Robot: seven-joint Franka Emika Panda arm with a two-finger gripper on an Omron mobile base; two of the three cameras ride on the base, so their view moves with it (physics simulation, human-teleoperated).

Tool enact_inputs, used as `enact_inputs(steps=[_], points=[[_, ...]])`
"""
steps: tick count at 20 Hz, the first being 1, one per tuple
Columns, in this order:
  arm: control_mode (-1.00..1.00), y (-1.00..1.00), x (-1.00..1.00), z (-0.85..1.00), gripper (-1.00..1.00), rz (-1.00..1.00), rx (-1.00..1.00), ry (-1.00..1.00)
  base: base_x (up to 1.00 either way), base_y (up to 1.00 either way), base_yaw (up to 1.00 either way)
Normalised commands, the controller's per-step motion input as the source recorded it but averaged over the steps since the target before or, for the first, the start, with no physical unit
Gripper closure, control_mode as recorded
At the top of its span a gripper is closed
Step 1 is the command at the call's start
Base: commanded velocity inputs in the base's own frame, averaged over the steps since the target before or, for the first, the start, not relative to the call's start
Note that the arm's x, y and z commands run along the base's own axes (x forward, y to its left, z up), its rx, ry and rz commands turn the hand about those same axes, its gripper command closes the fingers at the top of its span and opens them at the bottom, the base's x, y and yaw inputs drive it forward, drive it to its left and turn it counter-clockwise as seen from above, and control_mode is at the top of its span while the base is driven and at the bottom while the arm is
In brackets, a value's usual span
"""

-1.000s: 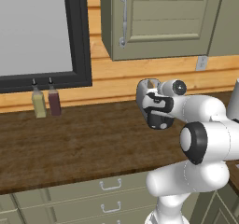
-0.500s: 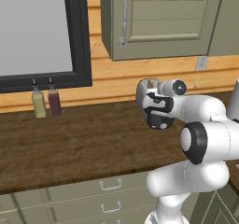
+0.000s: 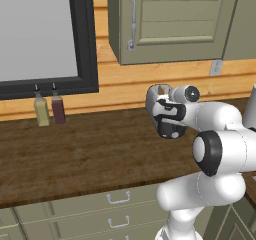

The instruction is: Start the toaster. Once the lever pops up, take the bread to the plate on the dining counter.

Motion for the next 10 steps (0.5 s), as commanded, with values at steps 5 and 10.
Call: enact_inputs(steps=[5,10], points=[[-1.00,0.00,0.00,0.00,-1.00,0.00,0.00,0.00,0.00,0.00,0.00],[-1.00,0.00,0.00,0.00,-1.00,0.00,0.00,0.00,0.00,0.00,0.00]])
